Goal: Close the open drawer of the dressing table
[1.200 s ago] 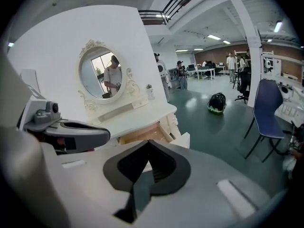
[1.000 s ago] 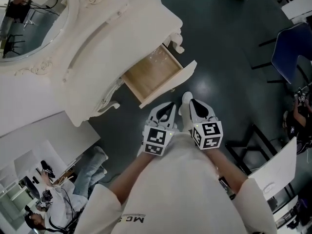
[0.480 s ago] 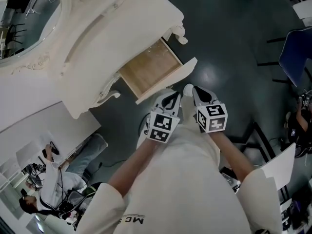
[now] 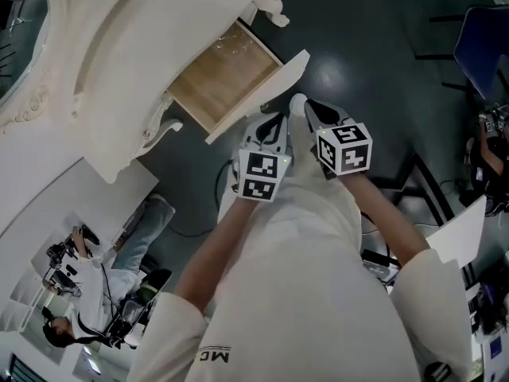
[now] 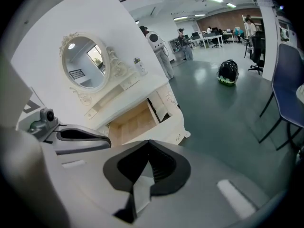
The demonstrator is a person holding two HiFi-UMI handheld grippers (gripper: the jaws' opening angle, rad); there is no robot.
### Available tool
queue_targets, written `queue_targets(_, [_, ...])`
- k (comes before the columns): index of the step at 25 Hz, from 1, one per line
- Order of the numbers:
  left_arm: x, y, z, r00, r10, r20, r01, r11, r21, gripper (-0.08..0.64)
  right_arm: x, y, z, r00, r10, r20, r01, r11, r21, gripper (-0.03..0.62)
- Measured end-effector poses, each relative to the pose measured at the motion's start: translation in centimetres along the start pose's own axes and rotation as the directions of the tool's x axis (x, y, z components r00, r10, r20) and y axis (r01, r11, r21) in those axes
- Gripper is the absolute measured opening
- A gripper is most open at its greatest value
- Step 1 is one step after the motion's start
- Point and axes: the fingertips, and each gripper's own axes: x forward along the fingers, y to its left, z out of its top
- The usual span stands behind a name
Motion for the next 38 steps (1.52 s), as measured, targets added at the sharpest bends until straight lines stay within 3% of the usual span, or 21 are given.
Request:
queue_targets(7, [2.3,0.6,-2.7,0.998,0.022,-0.061,-0.023,0.999,-0.024,0.008,2.3,-0.3,-1.4,0.998,0.023,-0.057,-0.025,0.999,-0.034,0.002])
queue_targets(20, [4.9,1.8,-3.7,0.997,0.031,-0.065,-0.033,0.999,-0.036,0.008,5.2,-0.8,-1.9,0.998,0.004,-0.064,-0.004,1.000,-0.005,0.002])
queue_targets(29, [6.2,3.0,-4.2,0.996,0.048,-0.078,-0.051,0.998,-0.038,0.008,7.0,-1.2,-2.1,0.995,0.017,-0.098,-0.025,0.997,-0.078,0.007])
queue_targets(38, [6.5,3.9,-5.3,0.993,0.059,-0.102,-0.062,0.998,-0.031,0.008,9.0,-1.4,-3.0,0.991,0.025,-0.129,-0.027,1.000,-0.012,0.182])
